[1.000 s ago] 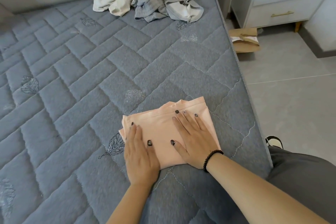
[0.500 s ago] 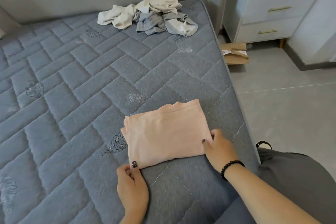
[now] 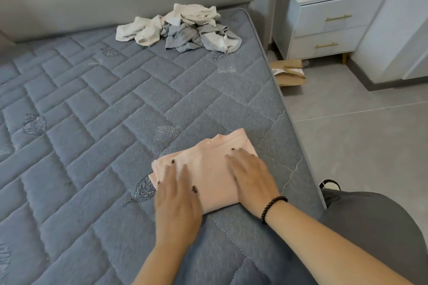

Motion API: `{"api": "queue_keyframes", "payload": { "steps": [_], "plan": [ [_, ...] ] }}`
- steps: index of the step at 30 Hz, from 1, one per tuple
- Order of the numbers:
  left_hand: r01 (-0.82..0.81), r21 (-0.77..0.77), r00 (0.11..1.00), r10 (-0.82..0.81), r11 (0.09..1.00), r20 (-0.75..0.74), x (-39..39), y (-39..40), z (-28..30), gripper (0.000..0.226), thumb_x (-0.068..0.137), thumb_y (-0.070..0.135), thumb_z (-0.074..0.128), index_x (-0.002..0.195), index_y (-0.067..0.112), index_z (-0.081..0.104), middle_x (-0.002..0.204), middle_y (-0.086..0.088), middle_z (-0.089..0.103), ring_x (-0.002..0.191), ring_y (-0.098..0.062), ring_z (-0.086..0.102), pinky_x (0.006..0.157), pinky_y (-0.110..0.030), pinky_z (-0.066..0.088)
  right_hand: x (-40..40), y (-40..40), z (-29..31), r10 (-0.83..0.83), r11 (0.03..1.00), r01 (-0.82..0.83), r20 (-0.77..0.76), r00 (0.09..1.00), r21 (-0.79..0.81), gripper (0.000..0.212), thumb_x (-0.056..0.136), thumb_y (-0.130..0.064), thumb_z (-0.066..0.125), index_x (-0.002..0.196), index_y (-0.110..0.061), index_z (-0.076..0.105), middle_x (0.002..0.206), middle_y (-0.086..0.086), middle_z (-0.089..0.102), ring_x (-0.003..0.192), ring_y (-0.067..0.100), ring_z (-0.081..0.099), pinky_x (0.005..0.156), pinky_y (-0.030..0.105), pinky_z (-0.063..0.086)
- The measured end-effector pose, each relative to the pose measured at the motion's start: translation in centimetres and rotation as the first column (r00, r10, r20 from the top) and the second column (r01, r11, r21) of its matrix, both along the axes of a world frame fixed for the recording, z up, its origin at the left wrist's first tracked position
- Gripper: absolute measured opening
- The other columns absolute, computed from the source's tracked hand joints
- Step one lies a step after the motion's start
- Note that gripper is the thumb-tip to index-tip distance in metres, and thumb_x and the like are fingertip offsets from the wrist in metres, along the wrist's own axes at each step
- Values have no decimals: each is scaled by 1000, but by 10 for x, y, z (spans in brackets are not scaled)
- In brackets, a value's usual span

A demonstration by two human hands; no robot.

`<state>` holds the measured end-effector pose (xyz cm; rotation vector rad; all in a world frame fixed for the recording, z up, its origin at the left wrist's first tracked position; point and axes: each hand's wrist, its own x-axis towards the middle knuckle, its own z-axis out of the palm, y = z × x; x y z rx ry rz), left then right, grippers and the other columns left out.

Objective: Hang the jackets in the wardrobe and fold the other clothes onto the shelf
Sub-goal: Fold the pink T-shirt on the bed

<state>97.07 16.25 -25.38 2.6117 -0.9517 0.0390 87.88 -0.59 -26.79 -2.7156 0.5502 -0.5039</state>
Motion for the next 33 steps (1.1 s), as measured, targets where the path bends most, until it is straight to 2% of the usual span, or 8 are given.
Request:
{"api": "queue_keyframes", "payload": {
  "steps": [2,5,11,19,24,27,30,33],
  "plan": [
    [90,163,996,-85,983,-38,1,-15,-14,59,94,35,24,146,16,42,158,-15,24,146,-34,26,113,-52,29,11,6,-13,169,986,-166,-236,957,30,50,94,-14,44,144,-14,39,153,12,30,144,31,21,116,45,17],
    [45,224,999,-37,973,-39,8,-15,-39,60,95,46,17,149,31,36,161,-5,19,149,-27,19,119,-45,17,12,-8,-34,134,991,-122,-398,908,55,59,98,-46,16,153,-29,5,161,0,-7,147,20,-13,117,39,-10],
    [-99,155,994,104,983,-22,8,-15,-52,66,92,55,25,152,27,29,161,-10,19,149,-31,13,118,-49,15,7,-28,-46,-64,996,83,-391,918,33,77,88,-65,8,153,-24,9,161,-3,-10,147,27,-8,117,48,3],
    [-511,-82,820,457,856,-344,10,-13,-36,103,79,70,51,153,7,15,156,-15,22,142,-27,20,114,-43,20,17,-32,-36,-251,902,292,-164,954,319,60,86,-42,58,138,-19,37,142,3,33,122,24,39,96,33,37],
    [-705,-121,544,425,698,-723,37,-8,-13,71,59,50,83,112,12,57,112,-3,61,99,-22,60,76,-34,45,16,-46,-21,-402,492,465,-282,871,736,34,76,-31,72,103,-21,54,95,-9,56,85,13,57,65,25,41],
    [-731,-4,229,240,682,-943,45,-2,1,65,63,33,89,114,4,61,99,-9,72,91,-28,68,75,-39,55,2,-58,-4,-263,337,402,-324,909,852,14,81,-25,72,84,-20,59,84,-6,63,72,6,58,55,20,40],
    [-709,34,-86,-39,704,-996,29,0,15,61,59,26,86,112,3,66,103,-19,73,92,-35,71,74,-48,59,-26,-66,29,-261,370,366,-283,923,854,9,82,-22,70,81,-17,63,80,-4,65,71,9,59,57,22,41],
    [-729,-35,-182,-244,683,-953,4,-2,23,49,67,23,79,112,6,69,104,-17,73,81,-30,73,60,-42,59,-72,-68,66,-354,450,344,-190,916,824,14,81,-22,72,71,-19,61,70,-7,64,63,7,59,54,21,41]
  ]
}}
